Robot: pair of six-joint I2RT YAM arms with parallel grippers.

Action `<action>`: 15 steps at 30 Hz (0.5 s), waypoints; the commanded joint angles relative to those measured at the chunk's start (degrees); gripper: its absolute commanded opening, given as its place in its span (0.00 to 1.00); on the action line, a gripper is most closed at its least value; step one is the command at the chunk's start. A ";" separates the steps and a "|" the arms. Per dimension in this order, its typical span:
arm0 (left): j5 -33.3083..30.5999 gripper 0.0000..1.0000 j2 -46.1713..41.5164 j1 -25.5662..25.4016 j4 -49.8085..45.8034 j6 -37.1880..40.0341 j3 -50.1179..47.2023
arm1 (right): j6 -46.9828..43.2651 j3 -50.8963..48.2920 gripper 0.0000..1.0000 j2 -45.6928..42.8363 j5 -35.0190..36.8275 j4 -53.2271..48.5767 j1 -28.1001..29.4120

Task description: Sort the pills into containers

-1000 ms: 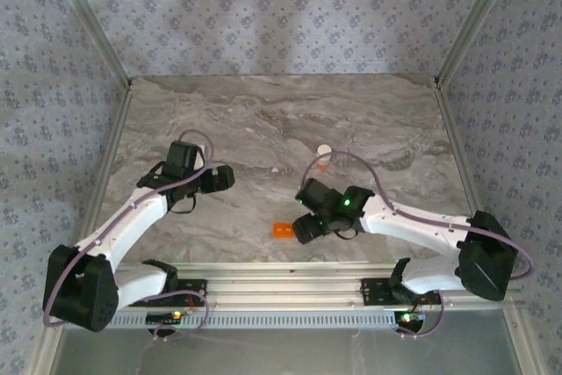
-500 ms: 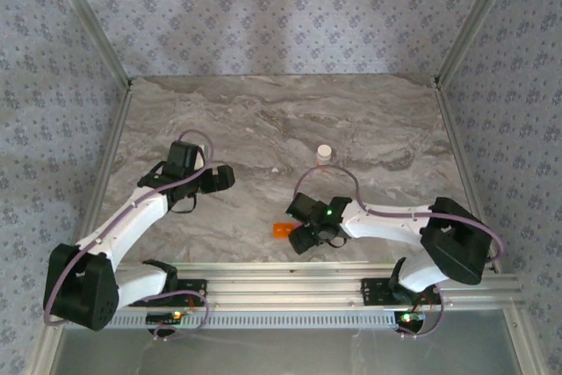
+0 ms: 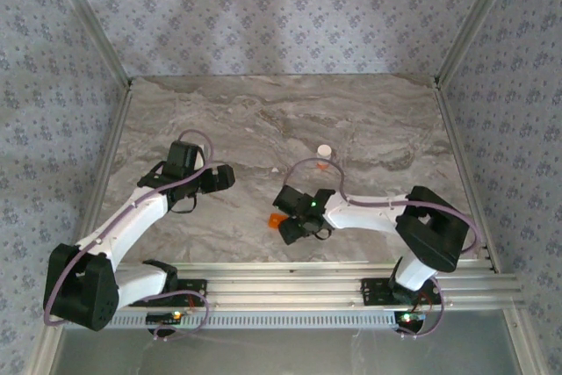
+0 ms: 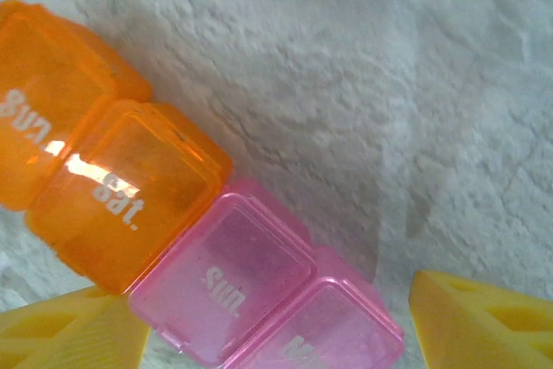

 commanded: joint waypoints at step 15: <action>-0.13 1.00 -0.95 0.34 -0.55 -0.39 -0.26 | -0.22 11.91 0.76 8.61 -3.33 1.87 -7.10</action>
